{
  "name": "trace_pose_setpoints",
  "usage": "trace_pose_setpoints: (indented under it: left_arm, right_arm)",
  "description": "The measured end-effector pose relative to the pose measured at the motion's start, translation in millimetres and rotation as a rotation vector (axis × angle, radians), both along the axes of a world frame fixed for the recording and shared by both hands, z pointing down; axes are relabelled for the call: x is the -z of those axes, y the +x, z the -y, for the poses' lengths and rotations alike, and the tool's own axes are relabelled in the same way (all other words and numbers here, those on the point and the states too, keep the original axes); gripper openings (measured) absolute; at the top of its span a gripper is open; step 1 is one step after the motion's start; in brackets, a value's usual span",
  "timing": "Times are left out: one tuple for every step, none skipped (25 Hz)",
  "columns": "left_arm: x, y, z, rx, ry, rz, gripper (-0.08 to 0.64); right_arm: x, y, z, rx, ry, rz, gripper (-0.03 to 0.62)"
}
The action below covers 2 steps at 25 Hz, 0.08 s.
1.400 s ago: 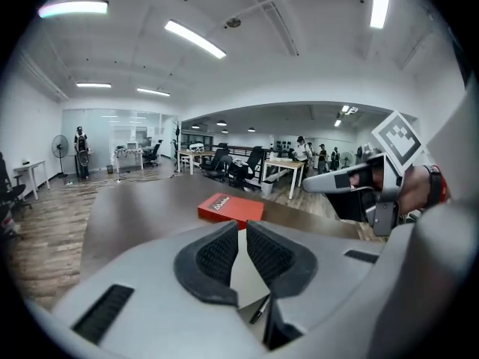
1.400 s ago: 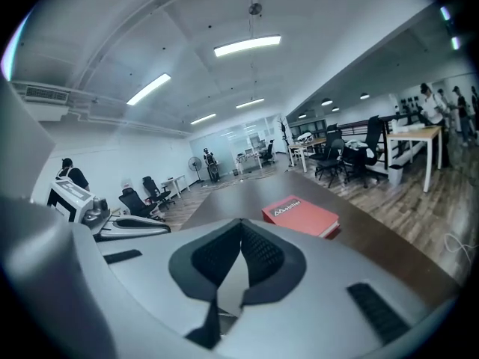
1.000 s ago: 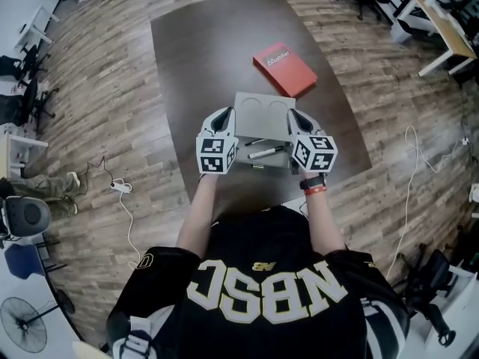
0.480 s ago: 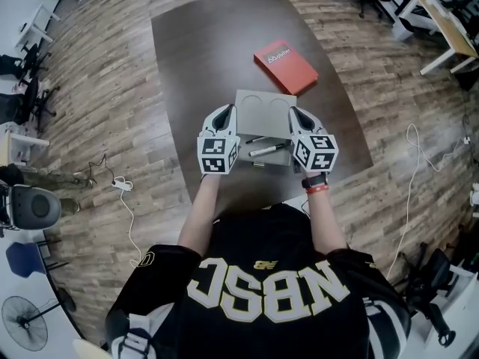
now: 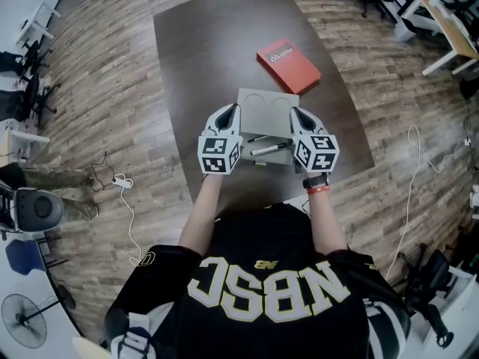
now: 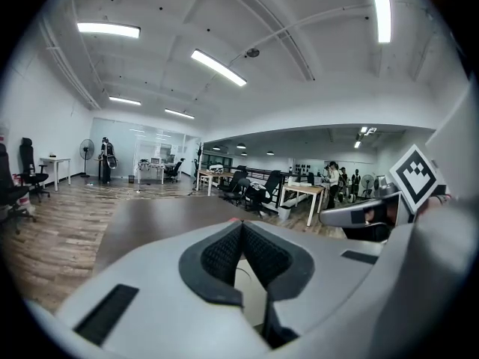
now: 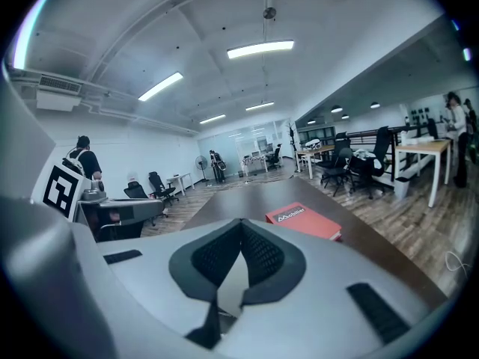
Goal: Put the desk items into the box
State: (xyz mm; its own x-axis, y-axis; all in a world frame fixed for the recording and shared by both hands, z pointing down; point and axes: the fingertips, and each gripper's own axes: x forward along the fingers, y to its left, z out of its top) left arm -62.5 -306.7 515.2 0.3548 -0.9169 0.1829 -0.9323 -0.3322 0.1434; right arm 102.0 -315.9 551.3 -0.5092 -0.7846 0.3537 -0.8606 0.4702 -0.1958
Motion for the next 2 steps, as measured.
trace_pose_setpoints:
  left_arm:
    - [-1.7,0.2,-0.2,-0.003,-0.005,0.000,0.015]
    - [-3.4,0.4,-0.4,-0.006,-0.011,0.001,0.015]
  right_arm:
    - [-0.6,-1.0,-0.4,0.003,-0.003,-0.001,0.008]
    - [-1.1,-2.1,-0.7,0.006,-0.005,-0.002,0.009]
